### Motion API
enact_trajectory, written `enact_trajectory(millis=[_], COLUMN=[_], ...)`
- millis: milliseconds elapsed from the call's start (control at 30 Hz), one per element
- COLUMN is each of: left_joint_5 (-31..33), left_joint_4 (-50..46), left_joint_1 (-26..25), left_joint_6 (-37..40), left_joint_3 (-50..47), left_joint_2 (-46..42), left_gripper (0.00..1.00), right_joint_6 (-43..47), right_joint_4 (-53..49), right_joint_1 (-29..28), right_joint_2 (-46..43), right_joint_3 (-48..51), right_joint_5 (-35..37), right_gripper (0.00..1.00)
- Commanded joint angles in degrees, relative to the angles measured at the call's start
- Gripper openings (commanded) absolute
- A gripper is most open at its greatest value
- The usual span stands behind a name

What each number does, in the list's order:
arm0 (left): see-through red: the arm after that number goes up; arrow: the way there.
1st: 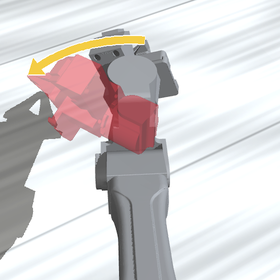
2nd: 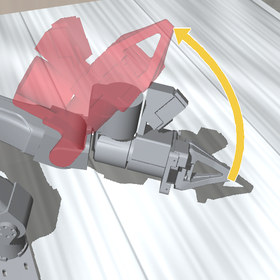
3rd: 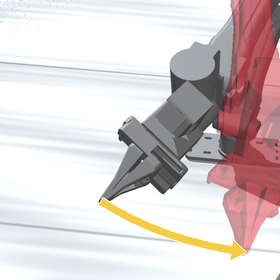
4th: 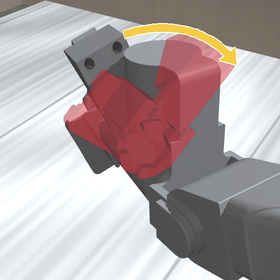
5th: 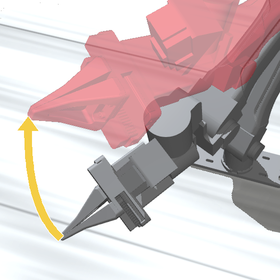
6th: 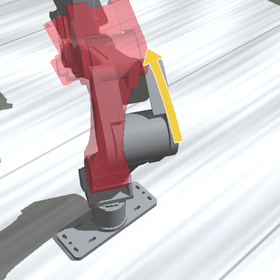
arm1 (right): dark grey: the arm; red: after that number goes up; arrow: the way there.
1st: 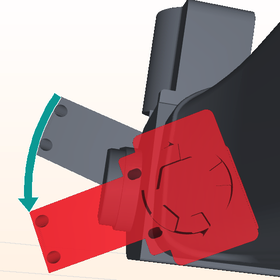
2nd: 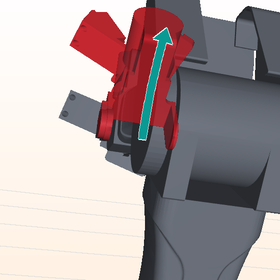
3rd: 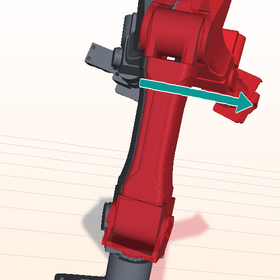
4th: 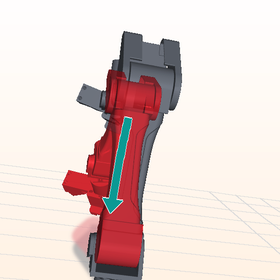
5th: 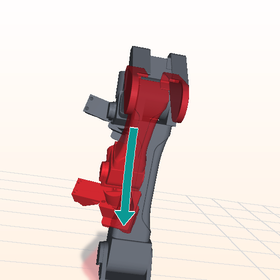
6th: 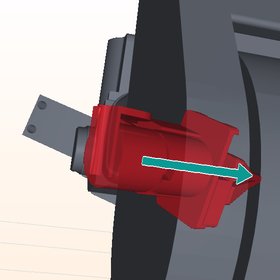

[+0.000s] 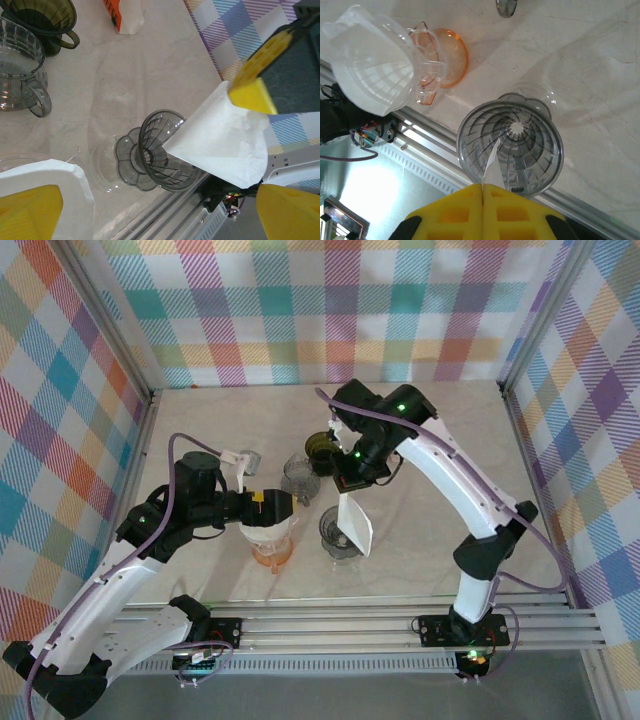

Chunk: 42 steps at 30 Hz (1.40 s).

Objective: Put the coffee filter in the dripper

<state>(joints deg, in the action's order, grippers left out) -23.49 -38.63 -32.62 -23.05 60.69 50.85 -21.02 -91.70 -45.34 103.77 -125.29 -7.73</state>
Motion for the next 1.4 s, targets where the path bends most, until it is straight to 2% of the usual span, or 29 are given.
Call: enact_trajectory(millis=[0, 367, 467, 600, 800, 900, 1033, 1167, 1367], left_joint_5=[-0.1, -0.8, -0.9, -1.1, -1.5, -1.6, -1.3, 0.6, 11.6], left_joint_4=[1.4, 3.1, 3.6, 3.5, 3.7, 4.0, 4.7, 4.9, -1.3], left_joint_1=[-0.8, -2.1, -2.5, -2.8, -3.2, -3.5, -4.1, -6.0, -14.1], left_joint_6=[0.1, -0.1, -0.2, -0.2, -0.5, -1.0, -1.9, -2.3, 0.0], left_joint_3=[-0.1, -1.1, -1.2, -1.2, -1.2, -1.2, -1.4, -0.9, 5.2], left_joint_2=[0.0, 1.6, 2.0, 2.2, 2.4, 2.5, 2.4, 3.3, 10.0], left_gripper=[0.99, 0.99, 0.99, 0.99, 0.99, 0.99, 0.97, 0.87, 0.73], right_joint_6=[-2.2, -3.0, -3.3, -3.3, -3.7, -3.9, -3.9, -3.2, -4.7], right_joint_4=[-6.5, -2.8, -1.5, -0.1, 4.8, 8.5, 17.8, 29.2, 38.4], right_joint_1=[-0.2, -1.7, -2.0, -2.1, -2.1, -2.1, -2.1, -2.2, -2.6], right_joint_2=[1.3, 7.2, 8.0, 8.0, 4.6, 2.1, -5.3, -14.9, -26.2], right_joint_3=[-2.1, -1.9, -1.5, -1.3, 0.6, 2.2, 10.1, 21.8, 38.8], right_joint_5=[1.6, 4.0, 4.0, 4.5, 6.0, 7.2, 10.4, 11.9, 16.2], right_gripper=[0.00, 0.00, 0.04, 0.16, 0.52, 0.60, 0.64, 0.65, 0.64])
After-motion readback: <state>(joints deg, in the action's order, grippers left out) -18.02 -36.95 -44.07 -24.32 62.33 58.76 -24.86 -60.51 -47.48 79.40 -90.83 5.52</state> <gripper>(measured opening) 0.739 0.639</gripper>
